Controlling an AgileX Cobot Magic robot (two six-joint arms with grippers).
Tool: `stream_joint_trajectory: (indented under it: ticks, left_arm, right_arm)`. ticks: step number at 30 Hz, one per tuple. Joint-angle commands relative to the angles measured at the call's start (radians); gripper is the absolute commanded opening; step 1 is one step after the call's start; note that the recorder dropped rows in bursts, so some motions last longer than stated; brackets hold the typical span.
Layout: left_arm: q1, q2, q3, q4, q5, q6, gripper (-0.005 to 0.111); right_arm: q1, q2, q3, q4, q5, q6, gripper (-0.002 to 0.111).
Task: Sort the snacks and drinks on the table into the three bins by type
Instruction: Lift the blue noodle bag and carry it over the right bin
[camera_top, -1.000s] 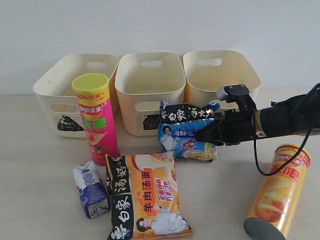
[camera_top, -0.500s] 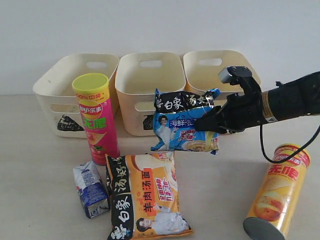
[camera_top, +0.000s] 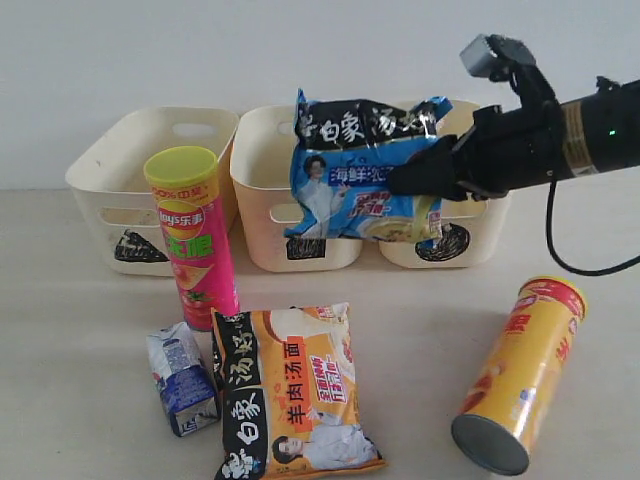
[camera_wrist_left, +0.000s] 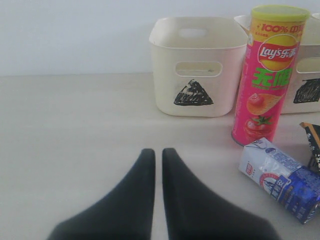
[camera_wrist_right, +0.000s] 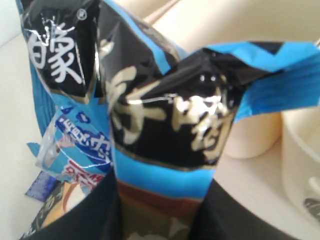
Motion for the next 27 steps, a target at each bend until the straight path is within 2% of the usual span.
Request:
stream_joint_trajectory:
  ticks: [1, 13, 27]
  left_arm:
    - [0.001, -0.003, -0.003, -0.006, -0.008, -0.012, 0.004]
    - [0.001, -0.003, -0.003, -0.006, -0.008, -0.012, 0.004]
    - [0.001, -0.003, -0.003, -0.006, -0.008, -0.012, 0.004]
  right_arm:
    - [-0.002, -0.070, -0.016, 0.009, 0.134, 0.015, 0.000]
    - [-0.002, 0.109, -0.312, 0.009, 0.426, 0.086, 0.000]
    - [-0.002, 0.316, -0.424, 0.009, 0.658, 0.086, 0.000]
